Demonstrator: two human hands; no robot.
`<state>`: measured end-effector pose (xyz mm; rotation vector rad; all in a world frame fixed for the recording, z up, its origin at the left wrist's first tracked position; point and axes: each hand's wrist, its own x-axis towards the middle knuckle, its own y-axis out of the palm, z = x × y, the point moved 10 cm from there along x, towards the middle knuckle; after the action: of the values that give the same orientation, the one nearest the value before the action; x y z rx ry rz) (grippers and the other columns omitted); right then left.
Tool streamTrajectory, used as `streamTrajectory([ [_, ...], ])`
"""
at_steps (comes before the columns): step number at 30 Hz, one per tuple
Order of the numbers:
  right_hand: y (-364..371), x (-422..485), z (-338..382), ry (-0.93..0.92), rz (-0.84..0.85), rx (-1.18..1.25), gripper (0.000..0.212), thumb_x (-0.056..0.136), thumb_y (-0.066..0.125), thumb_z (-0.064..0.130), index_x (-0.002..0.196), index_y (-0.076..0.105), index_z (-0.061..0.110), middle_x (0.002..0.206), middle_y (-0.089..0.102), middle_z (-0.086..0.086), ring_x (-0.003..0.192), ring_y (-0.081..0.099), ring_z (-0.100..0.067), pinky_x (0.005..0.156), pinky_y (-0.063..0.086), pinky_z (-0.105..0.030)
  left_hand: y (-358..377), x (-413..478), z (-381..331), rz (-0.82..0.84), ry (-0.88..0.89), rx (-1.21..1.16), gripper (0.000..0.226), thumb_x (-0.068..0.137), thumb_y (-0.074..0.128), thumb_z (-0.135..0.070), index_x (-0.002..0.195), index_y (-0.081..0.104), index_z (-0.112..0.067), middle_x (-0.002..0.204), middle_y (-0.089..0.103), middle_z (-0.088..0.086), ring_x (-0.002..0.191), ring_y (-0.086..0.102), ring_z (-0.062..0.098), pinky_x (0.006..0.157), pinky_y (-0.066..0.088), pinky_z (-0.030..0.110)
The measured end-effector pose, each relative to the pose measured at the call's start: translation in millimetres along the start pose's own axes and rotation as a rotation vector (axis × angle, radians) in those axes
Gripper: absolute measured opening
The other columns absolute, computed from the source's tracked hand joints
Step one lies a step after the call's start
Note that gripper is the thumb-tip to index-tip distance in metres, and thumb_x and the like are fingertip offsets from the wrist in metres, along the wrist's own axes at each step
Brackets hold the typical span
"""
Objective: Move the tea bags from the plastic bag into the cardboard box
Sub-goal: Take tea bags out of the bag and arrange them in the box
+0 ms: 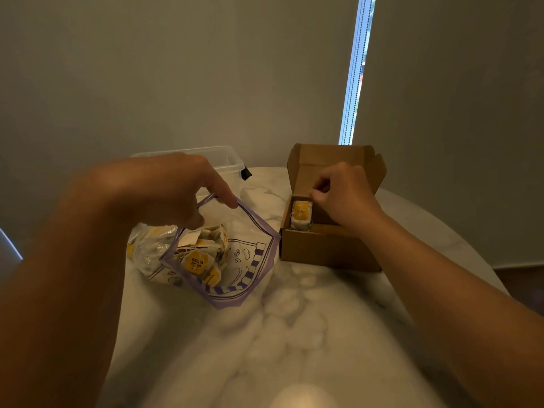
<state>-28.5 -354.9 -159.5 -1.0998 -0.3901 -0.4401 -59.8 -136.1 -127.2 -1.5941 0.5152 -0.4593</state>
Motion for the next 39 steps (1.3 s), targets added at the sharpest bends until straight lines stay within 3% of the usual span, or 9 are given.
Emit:
streamTrajectory([
  [3, -15.1, -39.7, 23.3, 0.038, 0.047, 0.298, 0.003, 0.087, 0.072, 0.021, 0.088, 0.074, 0.019, 0.077, 0.067, 0.011, 0.070, 0.065, -0.006, 0.060, 0.050, -0.013, -1.4, -1.7, 0.6, -0.005, -0.007, -0.001, 0.059, 0.082, 0.075, -0.010, 0.121, 0.060, -0.051, 0.069, 0.041, -0.035, 0.068, 0.059, 0.000, 0.055, 0.044, 0.012],
  [6, -11.5, -79.7, 55.6, 0.064, 0.248, 0.683, 0.004, 0.087, 0.070, 0.017, 0.089, 0.074, 0.017, 0.078, 0.074, 0.002, 0.071, 0.072, -0.012, 0.065, 0.059, -0.026, -2.3, -2.8, -1.0, -0.012, -0.007, 0.012, 0.059, 0.082, 0.075, -0.009, 0.122, 0.060, -0.049, 0.067, 0.042, -0.034, 0.069, 0.061, -0.001, 0.055, 0.044, 0.012],
  [9, 0.1, -105.7, 92.3, 0.012, 0.441, 0.828, 0.009, 0.087, 0.069, 0.012, 0.095, 0.074, 0.013, 0.083, 0.075, -0.004, 0.075, 0.074, -0.016, 0.070, 0.061, -0.031, -1.4, -2.7, -3.2, -0.009, -0.007, 0.016, 0.058, 0.083, 0.074, -0.008, 0.124, 0.060, -0.047, 0.072, 0.041, -0.033, 0.068, 0.054, -0.002, 0.056, 0.042, 0.012],
  [15, 40.9, -103.4, 126.4, -0.097, 0.482, 0.517, 0.019, 0.089, 0.069, 0.018, 0.107, 0.074, 0.017, 0.096, 0.073, 0.003, 0.083, 0.069, -0.006, 0.076, 0.060, -0.024, 0.5, -2.1, -6.8, -0.004, -0.001, 0.040, 0.058, 0.084, 0.073, -0.008, 0.127, 0.058, -0.044, 0.075, 0.036, -0.035, 0.066, 0.047, -0.006, 0.060, 0.040, 0.009],
  [20, 65.3, -87.4, 146.6, -0.192, 0.430, 0.324, 0.021, 0.090, 0.067, 0.012, 0.109, 0.073, 0.012, 0.102, 0.072, -0.004, 0.092, 0.066, -0.015, 0.083, 0.058, -0.033, -1.0, -2.9, -8.3, -0.002, 0.002, 0.049, 0.059, 0.084, 0.072, -0.006, 0.129, 0.058, -0.042, 0.074, 0.036, -0.035, 0.064, 0.046, -0.008, 0.057, 0.039, 0.006],
  [23, 78.3, -80.8, 147.5, -0.186, 0.425, 0.259, 0.019, 0.088, 0.068, 0.010, 0.106, 0.074, 0.011, 0.100, 0.070, -0.006, 0.091, 0.064, -0.018, 0.078, 0.057, -0.029, -2.8, -4.2, -9.0, -0.007, 0.003, 0.048, 0.058, 0.084, 0.072, -0.006, 0.129, 0.058, -0.041, 0.072, 0.036, -0.036, 0.061, 0.045, -0.010, 0.054, 0.039, 0.005],
  [26, 89.7, -79.3, 145.4, -0.171, 0.445, 0.226, 0.017, 0.086, 0.070, 0.008, 0.102, 0.075, 0.010, 0.095, 0.069, -0.007, 0.086, 0.064, -0.020, 0.066, 0.050, -0.025, -3.7, -4.0, -7.1, -0.019, -0.005, 0.043, 0.058, 0.083, 0.073, -0.006, 0.126, 0.060, -0.043, 0.069, 0.038, -0.036, 0.059, 0.047, -0.010, 0.054, 0.040, 0.006],
  [34, 92.2, -83.9, 150.4, -0.161, 0.390, 0.334, 0.013, 0.083, 0.074, 0.014, 0.095, 0.074, 0.011, 0.087, 0.064, -0.002, 0.079, 0.059, -0.014, 0.066, 0.045, -0.022, -1.6, -2.7, -6.9, -0.015, -0.008, 0.031, 0.058, 0.082, 0.074, -0.005, 0.124, 0.062, -0.042, 0.069, 0.039, -0.036, 0.064, 0.053, -0.007, 0.056, 0.042, 0.007],
  [39, 87.1, -87.4, 148.6, -0.149, 0.391, 0.358, 0.019, 0.086, 0.071, 0.011, 0.104, 0.073, 0.010, 0.098, 0.068, -0.006, 0.087, 0.062, -0.016, 0.076, 0.051, -0.022, -1.5, -2.2, -4.7, -0.018, -0.006, 0.018, 0.058, 0.082, 0.074, -0.005, 0.124, 0.062, -0.043, 0.071, 0.042, -0.035, 0.069, 0.056, -0.006, 0.063, 0.044, 0.009],
])
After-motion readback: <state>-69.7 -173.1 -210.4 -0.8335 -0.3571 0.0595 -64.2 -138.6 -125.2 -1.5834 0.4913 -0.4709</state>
